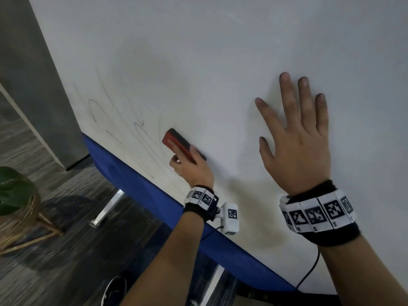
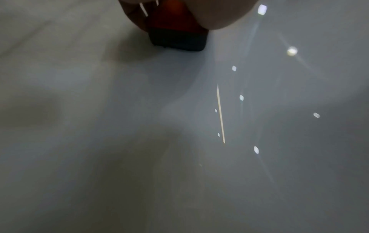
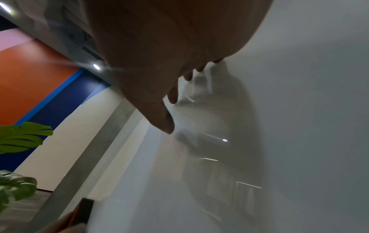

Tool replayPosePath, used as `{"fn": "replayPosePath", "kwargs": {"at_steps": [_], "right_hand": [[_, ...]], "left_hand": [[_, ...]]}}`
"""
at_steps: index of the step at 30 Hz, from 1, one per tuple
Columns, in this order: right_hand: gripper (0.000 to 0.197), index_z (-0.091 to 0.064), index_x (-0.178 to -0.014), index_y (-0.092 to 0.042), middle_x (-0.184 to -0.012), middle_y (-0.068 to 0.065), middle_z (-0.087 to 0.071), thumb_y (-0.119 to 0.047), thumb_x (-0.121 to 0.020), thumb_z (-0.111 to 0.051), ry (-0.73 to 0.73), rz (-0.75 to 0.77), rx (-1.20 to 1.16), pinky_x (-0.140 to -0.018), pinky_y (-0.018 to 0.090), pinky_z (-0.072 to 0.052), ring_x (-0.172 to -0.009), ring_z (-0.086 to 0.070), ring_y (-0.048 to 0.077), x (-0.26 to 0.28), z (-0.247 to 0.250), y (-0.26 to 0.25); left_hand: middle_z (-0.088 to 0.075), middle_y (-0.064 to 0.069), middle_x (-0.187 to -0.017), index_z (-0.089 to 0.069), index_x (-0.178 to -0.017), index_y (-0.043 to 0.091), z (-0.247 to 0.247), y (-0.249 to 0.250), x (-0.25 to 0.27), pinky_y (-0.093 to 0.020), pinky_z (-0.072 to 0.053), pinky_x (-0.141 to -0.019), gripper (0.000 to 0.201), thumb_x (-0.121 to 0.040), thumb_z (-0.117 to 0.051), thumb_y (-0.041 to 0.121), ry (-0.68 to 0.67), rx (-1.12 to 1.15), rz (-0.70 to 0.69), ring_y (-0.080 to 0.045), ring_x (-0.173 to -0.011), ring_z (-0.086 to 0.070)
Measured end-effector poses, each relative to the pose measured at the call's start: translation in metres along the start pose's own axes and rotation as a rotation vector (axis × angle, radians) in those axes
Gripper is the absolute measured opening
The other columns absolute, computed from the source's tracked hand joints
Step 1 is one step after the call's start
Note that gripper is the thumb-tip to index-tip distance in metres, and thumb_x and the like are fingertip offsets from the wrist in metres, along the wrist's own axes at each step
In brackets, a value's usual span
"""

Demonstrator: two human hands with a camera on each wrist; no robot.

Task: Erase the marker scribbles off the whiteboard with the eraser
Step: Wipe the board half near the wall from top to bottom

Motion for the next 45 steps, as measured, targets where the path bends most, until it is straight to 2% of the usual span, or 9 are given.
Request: {"fn": "replayPosePath", "kwargs": {"at_steps": [2,7,11,19,29,33,36,42,45], "right_hand": [[0.07,-0.041,-0.155,-0.021,-0.171,0.015,-0.01,-0.019,-0.09,-0.066,0.004,-0.005,0.0,-0.127,0.048,0.004,-0.157,-0.008,0.038,0.001,-0.001,0.0],[0.07,-0.041,-0.155,-0.019,-0.17,0.018,-0.011,-0.025,-0.089,-0.066,0.017,-0.015,0.005,-0.126,0.05,0.006,-0.156,-0.009,0.041,0.003,-0.004,-0.007],[0.077,-0.038,-0.157,-0.021,-0.17,0.02,-0.01,-0.04,-0.089,-0.068,-0.003,-0.026,-0.009,-0.125,0.054,0.007,-0.156,-0.007,0.045,0.002,-0.006,-0.009],[0.088,-0.03,-0.16,-0.028,-0.17,0.021,-0.009,-0.054,-0.088,-0.072,0.002,-0.075,0.043,-0.123,0.052,0.015,-0.154,-0.008,0.049,-0.001,-0.017,-0.017],[0.087,-0.032,-0.16,-0.027,-0.168,0.024,-0.014,-0.059,-0.088,-0.07,-0.009,-0.113,0.036,-0.123,0.061,0.001,-0.152,-0.013,0.052,-0.003,-0.023,-0.022],[0.086,-0.034,-0.159,-0.026,-0.167,0.026,-0.017,-0.06,-0.088,-0.068,-0.012,-0.125,0.059,-0.123,0.062,-0.003,-0.151,-0.016,0.053,-0.001,-0.024,-0.024],[0.084,-0.036,-0.158,-0.025,-0.166,0.026,-0.021,-0.059,-0.089,-0.068,0.014,-0.139,0.056,-0.123,0.062,-0.006,-0.151,-0.019,0.053,0.001,-0.024,-0.028],[0.081,-0.039,-0.158,-0.023,-0.163,0.028,-0.026,-0.055,-0.09,-0.069,0.059,-0.167,0.046,-0.123,0.062,-0.009,-0.149,-0.023,0.055,0.004,-0.028,-0.033],[0.082,-0.038,-0.158,-0.023,-0.162,0.029,-0.028,-0.055,-0.089,-0.068,0.047,-0.171,0.068,-0.122,0.063,-0.012,-0.147,-0.024,0.057,0.003,-0.031,-0.033]], "left_hand": [[-0.04,-0.017,-0.132,-0.02,-0.162,0.024,0.002,0.003,-0.007,-0.048,-0.045,-0.108,0.064,-0.106,-0.05,0.031,0.002,0.009,0.045,-0.034,-0.118,-0.049],[-0.037,-0.004,-0.13,-0.02,-0.159,0.036,-0.006,0.043,-0.014,-0.03,-0.047,-0.106,0.065,-0.103,-0.053,0.038,-0.055,0.128,-0.297,-0.021,-0.119,-0.049],[-0.042,-0.005,-0.131,-0.02,-0.16,0.033,-0.012,0.004,-0.008,-0.03,-0.044,-0.099,0.068,-0.099,-0.047,0.047,0.108,0.122,-0.028,-0.023,-0.118,-0.05],[-0.048,-0.027,-0.134,-0.014,-0.162,0.026,0.006,-0.124,0.081,-0.041,-0.047,-0.093,0.067,-0.106,-0.05,0.029,-0.063,-0.155,0.573,-0.046,-0.113,-0.057],[-0.041,-0.013,-0.142,0.002,-0.157,0.042,-0.008,-0.089,0.069,-0.031,-0.043,-0.097,0.068,-0.107,-0.043,0.035,-0.069,-0.059,0.178,-0.029,-0.117,-0.05],[-0.038,-0.033,-0.149,-0.004,-0.163,0.016,0.009,-0.139,0.036,-0.04,-0.038,-0.098,0.064,-0.11,-0.039,0.026,-0.026,-0.21,0.498,-0.046,-0.128,-0.048],[-0.021,-0.028,-0.163,-0.001,-0.161,0.009,0.022,-0.151,0.034,-0.033,-0.019,-0.108,0.061,-0.111,-0.034,0.021,-0.082,-0.217,0.734,-0.04,-0.146,-0.032],[-0.041,-0.029,-0.151,-0.006,-0.161,0.005,0.008,-0.156,0.105,-0.037,-0.04,-0.107,0.066,-0.108,-0.044,0.012,-0.208,-0.167,0.524,-0.043,-0.133,-0.05],[-0.032,-0.014,-0.156,-0.009,-0.16,0.002,0.002,-0.202,0.12,-0.024,-0.029,-0.114,0.066,-0.106,-0.047,0.007,-0.208,-0.083,0.647,-0.031,-0.136,-0.045]]}}
Point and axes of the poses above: each hand's wrist, its own x-axis away from the middle knuckle, its own z-axis out of the back of the hand, y = z × x, the point moved 1 cm from there along -x, towards the middle knuckle
